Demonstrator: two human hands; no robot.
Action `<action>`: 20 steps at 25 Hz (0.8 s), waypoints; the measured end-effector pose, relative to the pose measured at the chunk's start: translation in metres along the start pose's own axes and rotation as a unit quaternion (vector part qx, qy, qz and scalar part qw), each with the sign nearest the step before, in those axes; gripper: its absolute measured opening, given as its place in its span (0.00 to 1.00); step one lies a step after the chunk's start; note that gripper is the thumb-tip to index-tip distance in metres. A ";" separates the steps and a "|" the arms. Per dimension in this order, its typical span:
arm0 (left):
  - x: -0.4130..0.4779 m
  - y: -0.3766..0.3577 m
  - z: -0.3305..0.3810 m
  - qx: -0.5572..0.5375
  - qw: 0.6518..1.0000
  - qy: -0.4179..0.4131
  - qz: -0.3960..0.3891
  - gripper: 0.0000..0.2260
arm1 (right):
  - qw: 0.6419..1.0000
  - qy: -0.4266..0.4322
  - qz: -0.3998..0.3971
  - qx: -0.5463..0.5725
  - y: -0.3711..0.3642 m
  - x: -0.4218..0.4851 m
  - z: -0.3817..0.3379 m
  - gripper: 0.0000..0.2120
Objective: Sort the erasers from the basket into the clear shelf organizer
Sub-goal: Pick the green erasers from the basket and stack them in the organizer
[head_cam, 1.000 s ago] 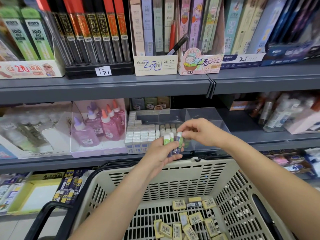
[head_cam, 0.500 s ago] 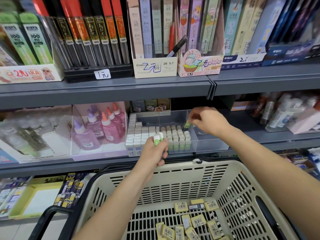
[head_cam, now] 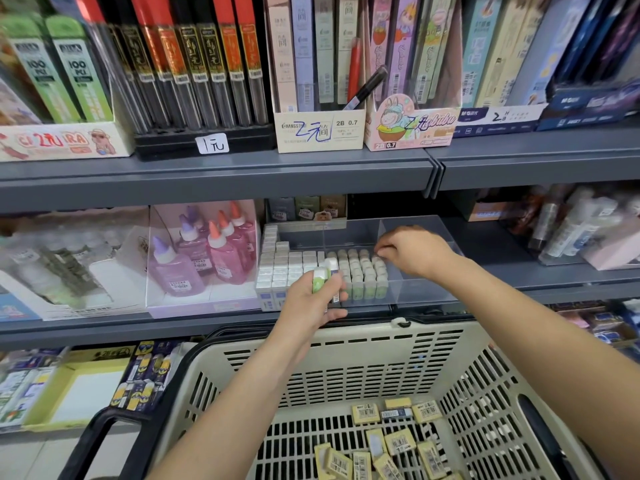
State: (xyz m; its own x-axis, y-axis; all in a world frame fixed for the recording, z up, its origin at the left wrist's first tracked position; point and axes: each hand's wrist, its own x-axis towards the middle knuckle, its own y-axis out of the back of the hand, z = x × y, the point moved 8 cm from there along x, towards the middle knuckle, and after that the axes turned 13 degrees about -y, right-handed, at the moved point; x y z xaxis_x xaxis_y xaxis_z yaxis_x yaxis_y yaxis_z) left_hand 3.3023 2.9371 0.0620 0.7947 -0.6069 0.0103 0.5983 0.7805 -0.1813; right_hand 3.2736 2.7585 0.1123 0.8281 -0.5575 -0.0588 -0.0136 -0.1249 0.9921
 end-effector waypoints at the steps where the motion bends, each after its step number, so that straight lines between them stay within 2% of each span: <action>1: 0.000 -0.001 0.001 0.009 1.000 0.002 -0.004 0.05 | 1.000 0.008 0.024 0.006 0.007 -0.006 -0.003 0.12; 3: -0.002 -0.003 0.000 0.034 0.999 0.008 -0.018 0.05 | 0.994 0.044 0.046 0.086 0.020 -0.022 -0.013 0.11; 5: -0.002 -0.008 0.002 0.061 0.997 0.005 -0.037 0.01 | 0.973 0.071 0.010 0.221 0.027 -0.041 -0.026 0.09; 6: -0.002 -0.012 0.003 0.073 0.996 -0.002 -0.047 0.01 | 0.966 0.077 -0.007 0.246 0.027 -0.048 -0.032 0.09; 10: -0.003 -0.024 0.004 0.065 0.997 -0.012 -0.046 0.03 | 0.964 0.058 -0.028 0.259 0.034 -0.051 -0.022 0.04; 12: -0.002 -0.017 0.003 0.052 0.999 -0.005 -0.014 0.03 | 0.956 0.025 0.008 0.291 0.050 -0.042 -0.001 0.03; 15: 0.001 -0.005 0.002 0.080 0.997 -0.013 0.000 0.06 | 0.968 -0.003 0.091 0.236 0.066 -0.027 0.020 0.06; 17: 0.003 -0.002 0.002 0.086 0.996 -0.016 0.000 0.08 | 0.974 -0.009 0.099 0.204 0.059 -0.019 0.022 0.07; 20: 0.004 -0.001 -0.001 0.035 0.999 0.000 0.013 0.03 | 0.976 -0.025 0.086 0.199 0.044 -0.010 0.021 0.09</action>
State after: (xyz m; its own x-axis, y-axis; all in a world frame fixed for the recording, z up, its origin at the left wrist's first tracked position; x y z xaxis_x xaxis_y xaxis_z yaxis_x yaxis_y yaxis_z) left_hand 3.3050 2.9333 0.0608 0.8105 -0.5857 0.0056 0.5824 0.8050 -0.1132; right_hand 3.2526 2.7414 0.1546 0.7667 -0.6357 0.0896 -0.3742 -0.3291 0.8670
